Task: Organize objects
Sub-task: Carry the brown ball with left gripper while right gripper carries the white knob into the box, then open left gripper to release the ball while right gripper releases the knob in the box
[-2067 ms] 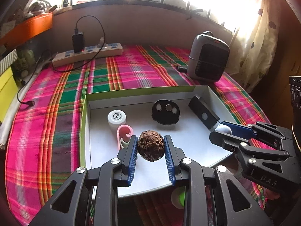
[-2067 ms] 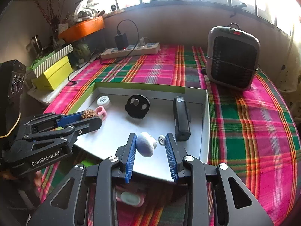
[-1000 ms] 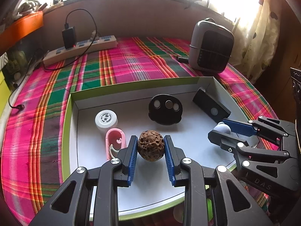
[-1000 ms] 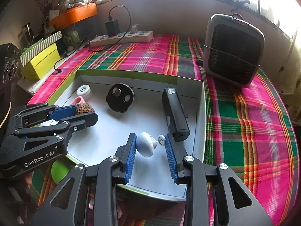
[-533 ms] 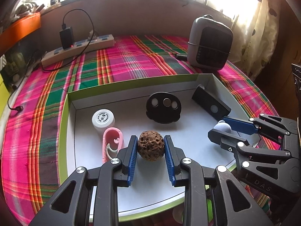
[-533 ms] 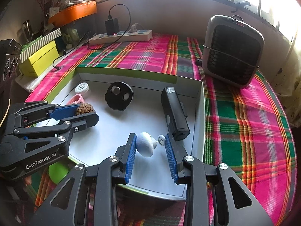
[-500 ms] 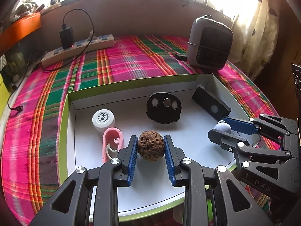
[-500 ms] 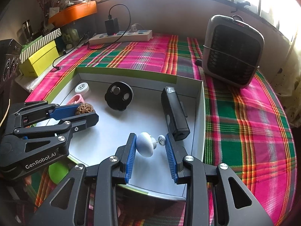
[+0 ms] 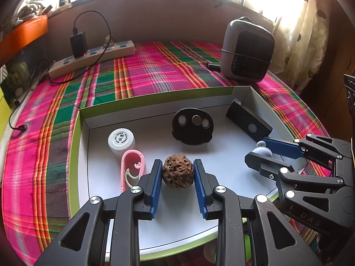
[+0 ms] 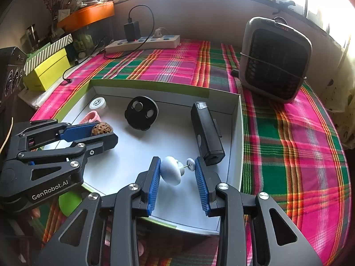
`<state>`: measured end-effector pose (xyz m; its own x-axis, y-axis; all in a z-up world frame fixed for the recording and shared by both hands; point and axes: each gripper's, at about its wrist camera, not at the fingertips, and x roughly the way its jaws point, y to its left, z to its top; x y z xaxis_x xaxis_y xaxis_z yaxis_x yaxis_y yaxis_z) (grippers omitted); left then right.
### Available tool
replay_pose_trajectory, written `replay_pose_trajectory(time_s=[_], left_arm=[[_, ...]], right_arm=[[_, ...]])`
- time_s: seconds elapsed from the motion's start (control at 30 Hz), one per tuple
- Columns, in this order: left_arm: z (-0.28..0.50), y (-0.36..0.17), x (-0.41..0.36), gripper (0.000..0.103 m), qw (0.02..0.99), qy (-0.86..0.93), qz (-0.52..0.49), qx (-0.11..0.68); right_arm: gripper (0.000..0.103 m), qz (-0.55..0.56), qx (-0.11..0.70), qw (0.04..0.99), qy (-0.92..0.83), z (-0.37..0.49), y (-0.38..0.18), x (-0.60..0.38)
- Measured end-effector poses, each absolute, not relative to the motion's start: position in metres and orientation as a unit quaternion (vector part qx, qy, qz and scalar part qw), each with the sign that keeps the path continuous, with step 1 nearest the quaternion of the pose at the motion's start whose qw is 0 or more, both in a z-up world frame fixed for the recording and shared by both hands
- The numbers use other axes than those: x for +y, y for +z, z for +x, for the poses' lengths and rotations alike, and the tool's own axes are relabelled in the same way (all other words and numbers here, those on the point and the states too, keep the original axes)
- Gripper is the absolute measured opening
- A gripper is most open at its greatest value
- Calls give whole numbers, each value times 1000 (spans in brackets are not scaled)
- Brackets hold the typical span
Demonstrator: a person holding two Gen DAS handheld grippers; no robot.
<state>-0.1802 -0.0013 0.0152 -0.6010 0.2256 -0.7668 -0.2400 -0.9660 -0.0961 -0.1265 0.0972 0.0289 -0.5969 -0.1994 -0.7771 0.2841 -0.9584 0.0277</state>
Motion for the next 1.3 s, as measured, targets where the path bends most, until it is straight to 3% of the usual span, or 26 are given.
replay_pose_trajectory(time_s=[0.3, 0.5, 1.3], left_arm=[[-180, 15, -2, 27, 130, 895, -427, 8], [-179, 16, -3, 31, 128, 895, -427, 5], [-150, 34, -7, 33, 119, 910, -397, 8]], right_arm=[[34, 427, 42, 135, -893, -126, 29, 99], [42, 427, 38, 141, -893, -124, 29, 98], [44, 411, 13, 131, -902, -105, 39, 105]])
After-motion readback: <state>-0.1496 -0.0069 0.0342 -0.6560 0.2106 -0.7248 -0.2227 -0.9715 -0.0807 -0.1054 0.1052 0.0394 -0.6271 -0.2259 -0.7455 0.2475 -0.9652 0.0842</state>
